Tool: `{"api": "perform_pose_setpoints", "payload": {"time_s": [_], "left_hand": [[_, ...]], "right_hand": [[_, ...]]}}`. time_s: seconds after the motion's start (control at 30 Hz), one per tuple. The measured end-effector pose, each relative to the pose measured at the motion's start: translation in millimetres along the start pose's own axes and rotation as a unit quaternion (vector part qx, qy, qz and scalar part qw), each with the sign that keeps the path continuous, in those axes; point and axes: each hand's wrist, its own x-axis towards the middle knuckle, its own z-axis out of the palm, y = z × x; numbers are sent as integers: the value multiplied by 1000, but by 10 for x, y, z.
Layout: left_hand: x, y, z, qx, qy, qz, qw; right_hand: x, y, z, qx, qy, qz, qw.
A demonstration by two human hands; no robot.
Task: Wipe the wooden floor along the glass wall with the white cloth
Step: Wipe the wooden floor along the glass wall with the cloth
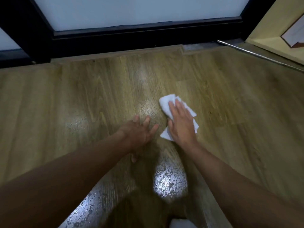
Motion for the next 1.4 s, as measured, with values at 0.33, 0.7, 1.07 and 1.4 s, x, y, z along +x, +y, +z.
{"api": "perform_pose_setpoints", "payload": {"time_s": [0.33,0.7,1.07,1.4], "left_hand": [[59,120,-143,60,-3,14,998],[315,360,-295,-123,20,-39,991],[483,595,-680,-123,0,-64,990],[606,789,-857,-214,-51,-74,973]], "right_hand": [[-15,621,-308,-14,44,114,992],[-462,1014,-516,25,-30,-71,997],[-123,809,-287,30,-10,-23,999],[119,1532,-620,-34,53,197,978]]}}
